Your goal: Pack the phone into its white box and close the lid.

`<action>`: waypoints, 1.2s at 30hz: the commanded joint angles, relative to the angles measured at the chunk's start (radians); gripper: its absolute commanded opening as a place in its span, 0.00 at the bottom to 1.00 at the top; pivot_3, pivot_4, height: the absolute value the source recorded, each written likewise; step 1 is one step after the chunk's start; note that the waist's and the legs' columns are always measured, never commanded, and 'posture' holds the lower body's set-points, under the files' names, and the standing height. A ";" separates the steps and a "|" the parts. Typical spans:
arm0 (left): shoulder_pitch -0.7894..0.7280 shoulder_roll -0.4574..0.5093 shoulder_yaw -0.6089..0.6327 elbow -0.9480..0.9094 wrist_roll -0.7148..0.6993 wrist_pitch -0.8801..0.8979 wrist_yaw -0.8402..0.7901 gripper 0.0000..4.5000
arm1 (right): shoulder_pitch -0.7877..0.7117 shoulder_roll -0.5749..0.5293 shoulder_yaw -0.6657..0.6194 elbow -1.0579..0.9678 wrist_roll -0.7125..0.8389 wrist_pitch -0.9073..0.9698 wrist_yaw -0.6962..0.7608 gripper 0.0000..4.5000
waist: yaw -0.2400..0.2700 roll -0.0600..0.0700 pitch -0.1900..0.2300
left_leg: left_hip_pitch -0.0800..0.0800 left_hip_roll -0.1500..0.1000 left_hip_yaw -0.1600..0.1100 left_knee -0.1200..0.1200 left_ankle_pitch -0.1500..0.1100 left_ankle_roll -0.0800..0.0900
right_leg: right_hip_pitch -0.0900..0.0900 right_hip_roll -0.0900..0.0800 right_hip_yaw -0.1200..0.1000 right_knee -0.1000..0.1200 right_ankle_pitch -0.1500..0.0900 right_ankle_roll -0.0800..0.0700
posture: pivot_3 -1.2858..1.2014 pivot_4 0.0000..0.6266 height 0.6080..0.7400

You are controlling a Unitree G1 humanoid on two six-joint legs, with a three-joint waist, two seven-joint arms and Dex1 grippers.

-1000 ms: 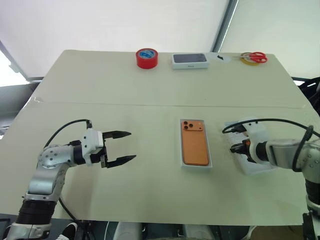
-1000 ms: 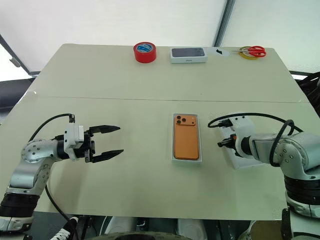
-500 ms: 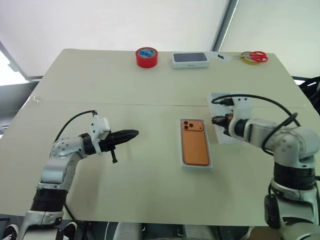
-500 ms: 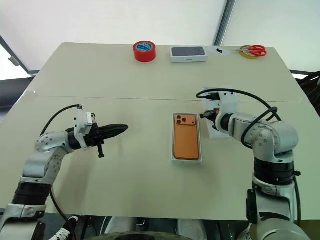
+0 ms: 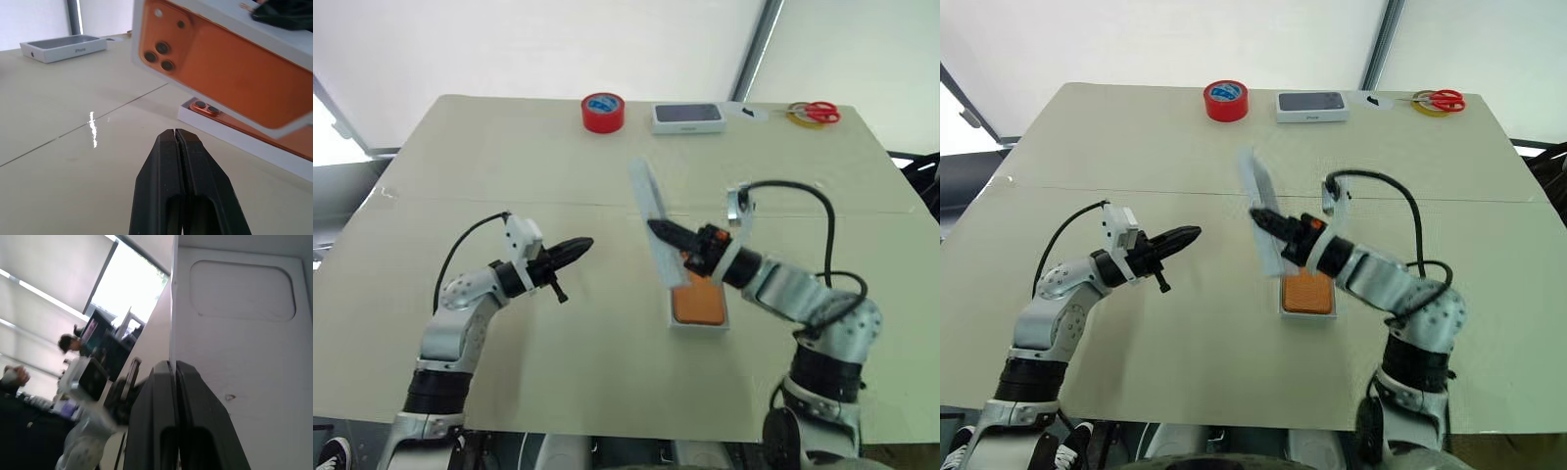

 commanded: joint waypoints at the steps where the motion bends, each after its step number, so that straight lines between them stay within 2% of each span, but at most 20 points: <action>1: -0.019 -0.030 -0.037 -0.042 -0.012 0.019 0.013 0.01 | 0.046 -0.116 0.106 -0.083 0.300 -0.117 -0.097 0.00 | -0.002 0.000 0.000 | 0.000 0.000 0.000 0.000 0.000 0.000 | 0.000 0.000 0.000 0.000 0.000 0.000 | 0.52 0.24 1.00; 7: -0.011 -0.084 -0.082 -0.088 -0.017 0.050 0.047 0.01 | 0.115 -0.180 0.226 -0.068 0.328 -0.217 -0.080 0.00 | -0.004 0.000 0.000 | 0.000 0.001 0.000 0.000 0.000 0.000 | 0.000 0.002 0.000 0.000 0.000 0.000 | 0.52 0.24 1.00; 13: 0.013 -0.109 -0.096 -0.124 -0.013 0.069 0.072 0.01 | 0.080 -0.133 0.282 -0.033 0.328 -0.283 -0.173 0.00 | 0.000 0.000 0.000 | -0.001 0.001 -0.001 0.002 0.000 0.001 | 0.000 0.002 0.000 0.000 0.000 0.000 | 0.52 0.24 1.00; 19: 0.007 -0.129 -0.103 -0.132 -0.026 0.087 0.093 0.01 | 0.067 -0.111 0.276 0.061 0.328 -0.274 -0.206 0.00 | 0.002 0.000 0.000 | -0.002 0.001 -0.001 0.004 -0.001 0.001 | 0.000 0.002 0.000 0.000 0.000 0.000 | 0.52 0.24 1.00; 24: -0.016 -0.169 -0.097 -0.108 -0.038 0.112 0.131 0.01 | 0.058 -0.169 0.315 0.060 0.328 -0.288 -0.255 0.00 | 0.003 -0.001 0.000 | -0.003 0.001 -0.001 0.004 -0.001 0.001 | 0.000 0.002 0.000 0.000 0.000 0.000 | 0.52 0.24 1.00; 31: 0.015 -0.123 -0.096 -0.121 -0.036 0.113 0.090 0.01 | 0.011 -0.058 0.301 0.054 0.328 -0.315 -0.239 0.00 | -0.003 0.000 0.000 | -0.003 0.001 -0.001 0.004 -0.001 0.002 | -0.001 0.002 0.000 0.000 0.000 0.000 | 0.52 0.24 1.00; 36: 0.014 -0.132 -0.105 -0.117 -0.033 0.107 0.100 0.01 | 0.046 -0.084 0.290 0.079 0.328 -0.293 -0.226 0.00 | 0.004 0.000 0.000 | -0.003 0.001 -0.001 0.005 -0.001 0.002 | -0.001 0.001 0.000 0.000 0.000 0.000 | 0.52 0.24 1.00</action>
